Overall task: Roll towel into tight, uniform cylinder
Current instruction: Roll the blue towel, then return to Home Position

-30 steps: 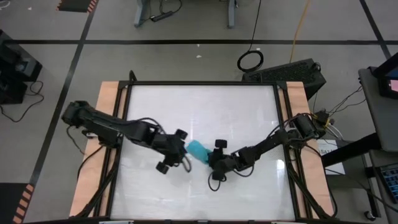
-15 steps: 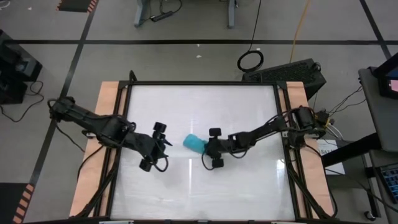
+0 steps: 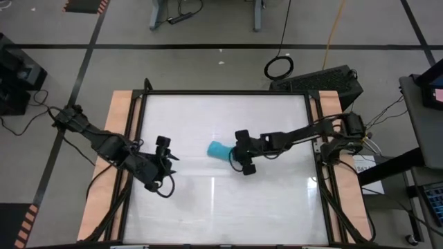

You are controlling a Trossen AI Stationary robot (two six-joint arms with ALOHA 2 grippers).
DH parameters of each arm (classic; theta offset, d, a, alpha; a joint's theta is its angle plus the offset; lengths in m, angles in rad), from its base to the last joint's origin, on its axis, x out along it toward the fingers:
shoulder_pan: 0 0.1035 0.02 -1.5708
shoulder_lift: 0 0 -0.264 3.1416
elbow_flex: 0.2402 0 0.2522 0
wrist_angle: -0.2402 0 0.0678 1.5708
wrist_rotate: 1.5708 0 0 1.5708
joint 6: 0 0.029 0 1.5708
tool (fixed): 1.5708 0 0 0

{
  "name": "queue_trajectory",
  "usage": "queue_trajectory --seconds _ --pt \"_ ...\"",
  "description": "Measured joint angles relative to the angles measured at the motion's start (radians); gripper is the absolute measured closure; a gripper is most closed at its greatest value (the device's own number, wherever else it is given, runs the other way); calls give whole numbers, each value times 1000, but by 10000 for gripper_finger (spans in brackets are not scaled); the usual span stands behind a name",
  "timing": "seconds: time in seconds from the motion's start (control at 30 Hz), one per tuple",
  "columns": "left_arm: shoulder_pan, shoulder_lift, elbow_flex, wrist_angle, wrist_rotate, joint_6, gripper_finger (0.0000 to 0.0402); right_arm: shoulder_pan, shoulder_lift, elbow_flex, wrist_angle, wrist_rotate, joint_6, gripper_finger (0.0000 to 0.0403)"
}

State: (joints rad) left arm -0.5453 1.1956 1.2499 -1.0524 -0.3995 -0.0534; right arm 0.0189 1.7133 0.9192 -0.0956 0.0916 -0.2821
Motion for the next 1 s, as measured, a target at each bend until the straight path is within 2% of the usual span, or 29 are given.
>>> queue_trajectory --seconds 0.17,0.3,0.43,0.67,0.83,1.0 --pt "-34 -22 -3 1 -69 -18 189 10 -114 1 -3 -21 16 207" --pt "-41 -72 -68 39 -118 -29 189 24 -253 2 -68 -20 24 176" --pt "-41 -163 -194 131 -168 -62 189 34 -418 3 -196 -21 34 165" --pt "-38 -400 -515 465 -278 -97 189 38 -728 -16 -452 -21 51 177" --pt "-6 -570 -736 722 -336 -89 189 52 -983 -172 -431 -71 78 183" --pt "59 -698 -930 952 -341 -63 189 73 -1213 -404 -328 -72 165 184"
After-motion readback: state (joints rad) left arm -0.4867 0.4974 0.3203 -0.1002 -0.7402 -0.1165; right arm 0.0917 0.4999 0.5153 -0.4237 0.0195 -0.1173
